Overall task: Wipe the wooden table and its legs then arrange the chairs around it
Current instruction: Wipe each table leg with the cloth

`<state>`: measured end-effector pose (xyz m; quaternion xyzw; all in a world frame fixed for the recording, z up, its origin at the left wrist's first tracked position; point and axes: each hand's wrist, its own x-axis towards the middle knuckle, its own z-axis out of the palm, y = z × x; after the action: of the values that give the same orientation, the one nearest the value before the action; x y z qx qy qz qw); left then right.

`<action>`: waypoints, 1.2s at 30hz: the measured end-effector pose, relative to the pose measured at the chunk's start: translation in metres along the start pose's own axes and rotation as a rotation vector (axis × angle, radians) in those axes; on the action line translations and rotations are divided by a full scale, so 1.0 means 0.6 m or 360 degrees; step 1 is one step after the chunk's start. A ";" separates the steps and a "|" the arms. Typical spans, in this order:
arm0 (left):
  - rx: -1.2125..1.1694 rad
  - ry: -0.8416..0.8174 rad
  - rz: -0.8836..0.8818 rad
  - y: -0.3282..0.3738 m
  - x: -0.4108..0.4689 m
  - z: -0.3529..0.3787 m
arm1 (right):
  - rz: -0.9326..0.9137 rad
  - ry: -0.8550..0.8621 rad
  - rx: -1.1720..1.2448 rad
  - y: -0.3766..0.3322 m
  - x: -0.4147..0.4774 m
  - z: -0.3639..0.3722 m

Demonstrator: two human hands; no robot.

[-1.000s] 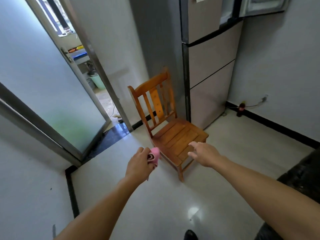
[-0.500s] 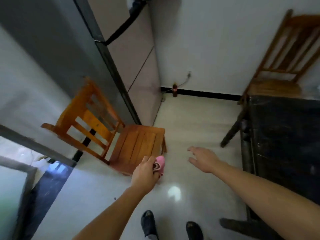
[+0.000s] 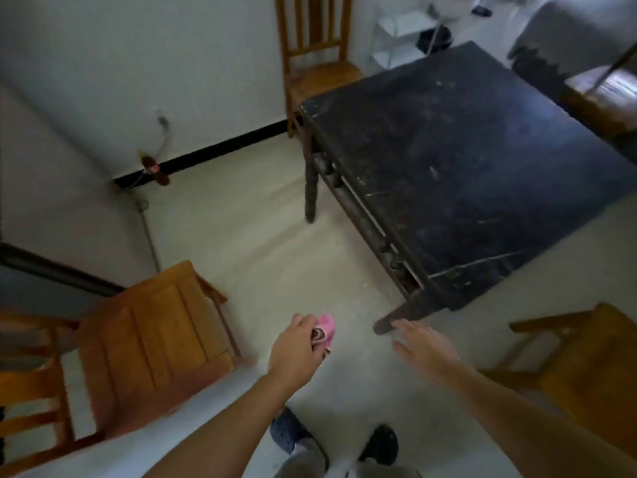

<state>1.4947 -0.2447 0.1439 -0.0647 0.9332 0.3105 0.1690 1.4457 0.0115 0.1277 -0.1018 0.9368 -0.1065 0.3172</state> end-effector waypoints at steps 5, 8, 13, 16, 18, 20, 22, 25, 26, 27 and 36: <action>0.0000 -0.0060 0.0108 0.018 0.038 0.116 | 0.0238 0.0159 0.0230 0.093 -0.021 0.087; -0.0167 -0.0063 0.0125 0.012 0.079 0.213 | 0.0358 0.0367 0.0326 0.162 0.011 0.146; -0.0481 -0.0070 0.0181 -0.027 0.162 0.382 | 0.0350 0.0917 0.0563 0.240 0.109 0.213; -0.0514 -0.0056 0.0239 -0.049 0.222 0.448 | 0.0334 0.1265 0.0708 0.256 0.172 0.240; -0.0461 -0.0014 0.0341 -0.068 0.268 0.483 | 0.0298 0.1435 0.0842 0.268 0.212 0.258; -0.0440 0.0046 0.0472 -0.082 0.319 0.512 | 0.0228 0.1621 0.0853 0.282 0.247 0.276; -0.0404 0.0139 0.0614 -0.088 0.370 0.539 | 0.0194 0.1825 0.0755 0.296 0.274 0.295; -0.0403 0.0247 0.0800 -0.082 0.427 0.577 | 0.0103 0.2151 0.0555 0.322 0.308 0.317; -0.0437 0.0252 0.0890 -0.082 0.440 0.590 | 0.0066 0.2253 0.0497 0.332 0.321 0.321; -0.0478 0.0240 0.0982 -0.082 0.449 0.603 | 0.0024 0.2345 0.0459 0.340 0.333 0.323; -0.1388 -0.0338 0.1103 -0.090 0.468 0.673 | -0.0185 0.2788 0.0720 0.329 0.387 0.339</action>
<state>1.3557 -0.0492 -0.2888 0.2131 0.6631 0.7095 0.1078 1.3658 0.1126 -0.2154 0.0333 0.7929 -0.3431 -0.5025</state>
